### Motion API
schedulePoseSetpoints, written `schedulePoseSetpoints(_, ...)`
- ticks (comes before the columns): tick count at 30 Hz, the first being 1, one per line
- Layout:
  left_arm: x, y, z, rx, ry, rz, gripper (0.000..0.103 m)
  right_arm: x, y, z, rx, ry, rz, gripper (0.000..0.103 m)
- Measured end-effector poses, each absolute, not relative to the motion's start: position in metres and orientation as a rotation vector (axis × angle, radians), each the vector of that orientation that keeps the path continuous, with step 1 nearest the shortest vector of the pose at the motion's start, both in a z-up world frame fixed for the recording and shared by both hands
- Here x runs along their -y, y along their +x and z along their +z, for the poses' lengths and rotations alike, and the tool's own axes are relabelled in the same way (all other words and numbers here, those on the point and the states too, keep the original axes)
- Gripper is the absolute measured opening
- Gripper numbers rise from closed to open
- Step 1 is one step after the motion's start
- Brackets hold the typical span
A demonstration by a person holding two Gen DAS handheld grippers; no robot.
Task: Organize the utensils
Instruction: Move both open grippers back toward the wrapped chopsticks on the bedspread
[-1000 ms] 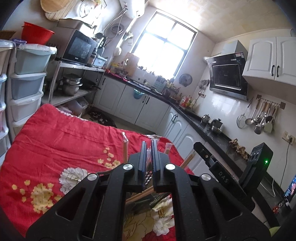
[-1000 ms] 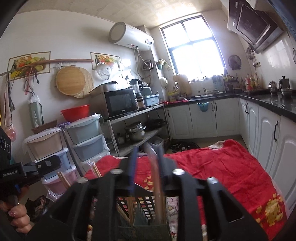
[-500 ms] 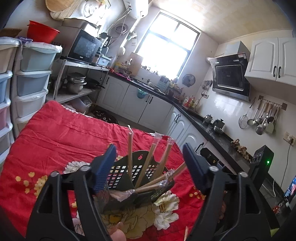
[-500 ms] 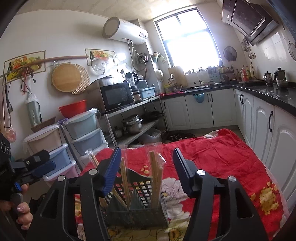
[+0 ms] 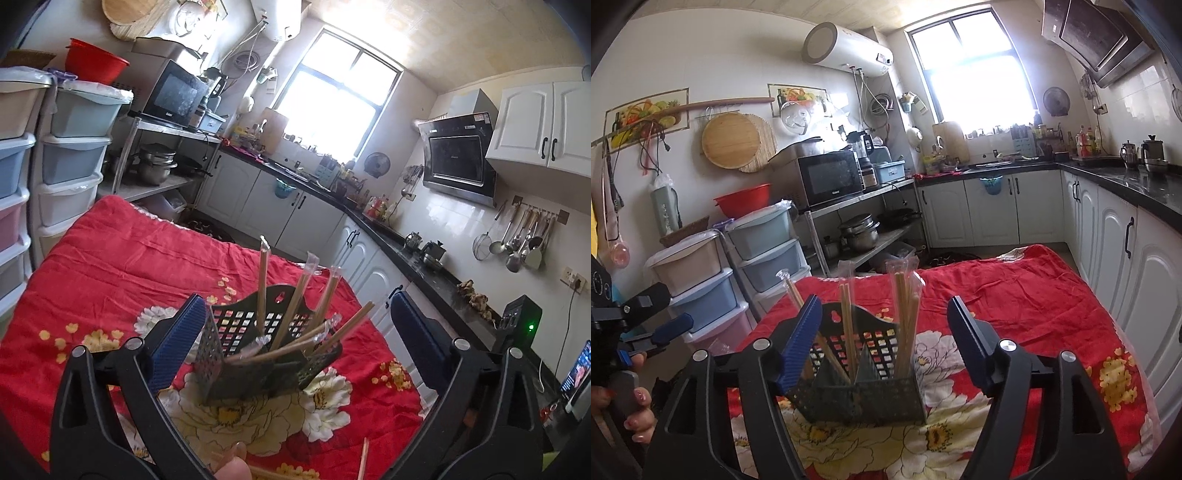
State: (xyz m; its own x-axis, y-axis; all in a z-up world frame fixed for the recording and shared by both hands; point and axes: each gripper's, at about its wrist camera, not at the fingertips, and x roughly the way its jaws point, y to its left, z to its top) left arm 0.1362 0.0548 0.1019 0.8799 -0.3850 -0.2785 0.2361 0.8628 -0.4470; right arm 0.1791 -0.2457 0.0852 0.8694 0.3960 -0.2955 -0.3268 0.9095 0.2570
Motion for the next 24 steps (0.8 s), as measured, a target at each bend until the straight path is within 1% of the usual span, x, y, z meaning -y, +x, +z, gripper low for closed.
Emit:
schedulePoseSetpoints(12, -0.058, 0.119, 0.079, -0.416, -0.423, -0.309, 0.092, 0.247, 0.154, 0.068, -0.419, 0.196, 0.400, 0.072)
schedulePoseSetpoints(24, -0.064, 0.115, 0.041, -0.522, -0.452, -0.275, 0.092, 0.249, 0.138, 0.040, -0.512, 0.153, 0.395, 0.072)
